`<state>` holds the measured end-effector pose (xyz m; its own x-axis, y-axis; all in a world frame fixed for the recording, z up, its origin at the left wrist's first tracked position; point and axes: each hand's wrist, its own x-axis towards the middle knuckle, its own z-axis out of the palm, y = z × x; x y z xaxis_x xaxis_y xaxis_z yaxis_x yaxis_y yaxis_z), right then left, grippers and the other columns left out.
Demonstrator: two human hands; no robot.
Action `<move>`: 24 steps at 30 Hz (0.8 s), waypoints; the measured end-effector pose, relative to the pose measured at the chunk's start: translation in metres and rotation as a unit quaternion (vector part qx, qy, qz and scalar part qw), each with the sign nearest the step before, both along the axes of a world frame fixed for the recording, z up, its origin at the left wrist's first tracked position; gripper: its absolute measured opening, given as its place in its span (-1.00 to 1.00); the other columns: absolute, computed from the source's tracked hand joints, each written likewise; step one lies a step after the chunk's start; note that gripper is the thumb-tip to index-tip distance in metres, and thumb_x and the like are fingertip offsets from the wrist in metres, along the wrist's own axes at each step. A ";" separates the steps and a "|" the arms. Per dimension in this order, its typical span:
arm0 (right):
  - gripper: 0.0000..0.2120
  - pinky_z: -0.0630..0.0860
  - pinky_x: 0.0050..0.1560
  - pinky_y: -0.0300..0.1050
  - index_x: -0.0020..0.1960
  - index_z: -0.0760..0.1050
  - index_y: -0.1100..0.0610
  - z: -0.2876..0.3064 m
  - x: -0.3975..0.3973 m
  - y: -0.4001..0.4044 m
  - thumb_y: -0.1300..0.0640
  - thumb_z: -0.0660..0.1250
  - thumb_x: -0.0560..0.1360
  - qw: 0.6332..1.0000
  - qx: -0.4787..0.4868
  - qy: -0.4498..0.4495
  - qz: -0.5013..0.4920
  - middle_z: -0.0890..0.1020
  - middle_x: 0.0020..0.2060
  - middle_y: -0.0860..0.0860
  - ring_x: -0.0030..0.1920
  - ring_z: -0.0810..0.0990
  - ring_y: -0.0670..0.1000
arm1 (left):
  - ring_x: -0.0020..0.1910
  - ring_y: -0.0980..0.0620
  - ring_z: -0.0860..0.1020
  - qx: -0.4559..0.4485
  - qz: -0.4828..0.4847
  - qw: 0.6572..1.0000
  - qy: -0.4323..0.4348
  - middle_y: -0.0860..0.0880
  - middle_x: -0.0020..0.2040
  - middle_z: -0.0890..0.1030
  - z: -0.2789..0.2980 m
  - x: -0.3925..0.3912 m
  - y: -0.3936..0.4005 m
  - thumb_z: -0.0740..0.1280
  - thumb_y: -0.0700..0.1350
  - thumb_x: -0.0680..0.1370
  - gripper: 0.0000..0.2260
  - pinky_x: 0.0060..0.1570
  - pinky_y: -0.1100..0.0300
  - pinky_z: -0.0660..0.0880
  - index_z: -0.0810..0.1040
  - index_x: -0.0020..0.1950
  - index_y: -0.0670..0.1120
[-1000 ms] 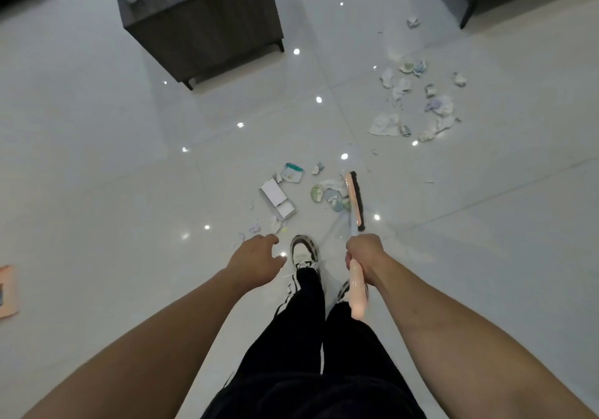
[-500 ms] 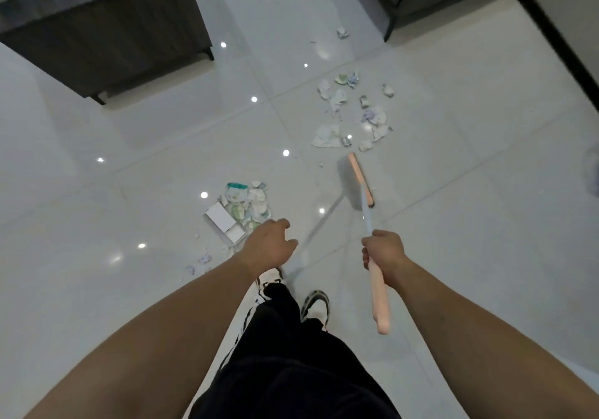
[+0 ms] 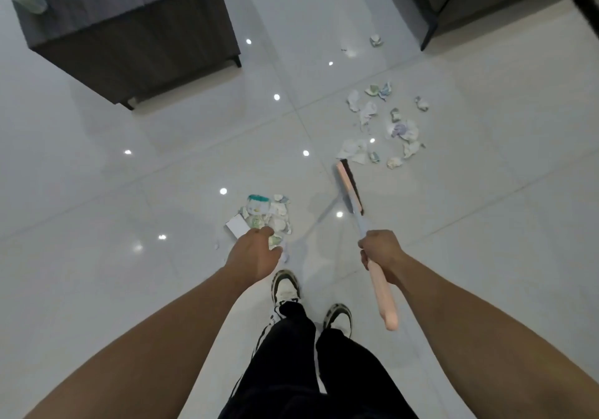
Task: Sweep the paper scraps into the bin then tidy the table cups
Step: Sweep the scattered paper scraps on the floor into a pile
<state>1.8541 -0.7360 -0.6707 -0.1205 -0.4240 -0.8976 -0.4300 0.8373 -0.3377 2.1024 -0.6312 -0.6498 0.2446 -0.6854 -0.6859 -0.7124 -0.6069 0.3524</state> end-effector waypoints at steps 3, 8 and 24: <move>-0.89 0.40 -0.51 -0.18 -0.16 0.49 0.31 0.001 0.034 0.000 0.41 0.20 0.44 0.995 0.015 -0.009 0.097 0.47 -0.35 0.16 -0.52 0.45 0.07 | 0.25 -0.14 0.45 -0.001 0.023 1.000 -0.003 -0.16 0.28 0.50 0.003 0.005 0.000 0.28 0.01 0.55 -0.58 0.13 0.12 0.37 0.41 0.38 -0.11; -0.72 0.40 -0.49 -0.18 0.10 0.54 0.37 0.009 0.054 -0.003 0.39 0.23 0.41 0.974 0.054 -0.023 0.220 0.50 -0.34 0.19 -0.53 0.46 0.06 | 0.20 -0.15 0.47 0.015 0.076 0.997 -0.010 -0.19 0.23 0.52 0.009 -0.013 -0.009 0.27 0.01 0.55 -0.58 0.11 0.12 0.37 0.42 0.36 -0.13; -0.84 0.44 -0.47 -0.17 -0.12 0.49 0.13 0.050 -0.140 -0.232 0.36 0.25 0.42 0.978 -0.029 -0.017 0.208 0.54 -0.33 0.19 -0.53 0.47 0.06 | 0.24 -0.09 0.45 -0.005 0.082 0.997 -0.001 -0.12 0.29 0.47 0.045 -0.212 -0.217 0.27 0.09 0.54 -0.52 0.15 0.08 0.38 0.38 0.41 -0.06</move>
<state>1.7143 -0.9677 -0.6206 0.1021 -0.4802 -0.8712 -0.7165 0.5720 -0.3992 1.8903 -0.8483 -0.6052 0.3543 -0.6433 -0.6787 -0.6048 -0.7112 0.3584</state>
